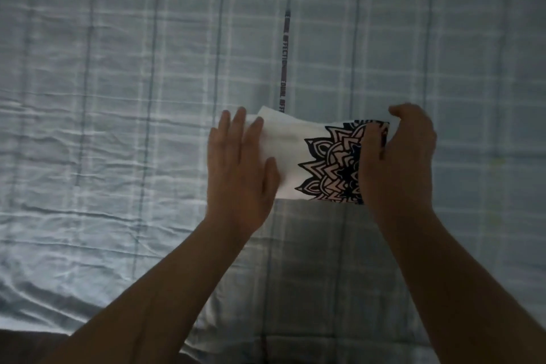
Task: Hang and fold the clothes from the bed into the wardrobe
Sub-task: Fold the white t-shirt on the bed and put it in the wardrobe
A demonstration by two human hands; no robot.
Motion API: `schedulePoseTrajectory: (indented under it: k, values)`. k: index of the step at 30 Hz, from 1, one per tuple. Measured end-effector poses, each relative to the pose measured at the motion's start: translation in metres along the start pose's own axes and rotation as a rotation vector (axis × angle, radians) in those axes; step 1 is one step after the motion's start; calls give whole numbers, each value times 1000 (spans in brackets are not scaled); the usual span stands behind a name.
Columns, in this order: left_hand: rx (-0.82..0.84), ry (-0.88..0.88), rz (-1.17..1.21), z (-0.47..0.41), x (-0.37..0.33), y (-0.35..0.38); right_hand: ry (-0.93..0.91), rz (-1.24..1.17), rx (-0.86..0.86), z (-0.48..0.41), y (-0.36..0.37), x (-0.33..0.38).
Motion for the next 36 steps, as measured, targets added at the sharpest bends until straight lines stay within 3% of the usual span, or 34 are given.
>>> schedulePoseTrajectory:
  k: [1, 3, 6, 10, 25, 33, 36]
  values:
    - [81, 76, -14, 6, -1, 8, -191, -18, -25, 7, -1, 9]
    - [199, 119, -109, 8, 0, 21, -510, 51, 91, 22, 11, 14]
    - [282, 116, -222, -7, 5, 33, -693, 342, 282, 25, 40, -8]
    - [316, 157, -246, -16, 8, 49, -637, 436, 358, 12, 65, -30]
    - [496, 41, -329, -20, 13, 87, -572, 417, 371, 13, 108, -42]
    - [465, 37, -297, -23, 7, 66, -575, 375, 357, 8, 88, -33]
    - [367, 32, -133, -23, 10, 47, -558, 271, 352, 7, 74, -31]
Point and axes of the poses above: each hand's wrist, its own z-axis away from the middle knuckle, its own y-axis out of the palm, x = y × z, the point moved 2 cm from there along -z, towards the middle knuckle, and after that the axes turned 14 degrees about -x, right-handed, at the moved point
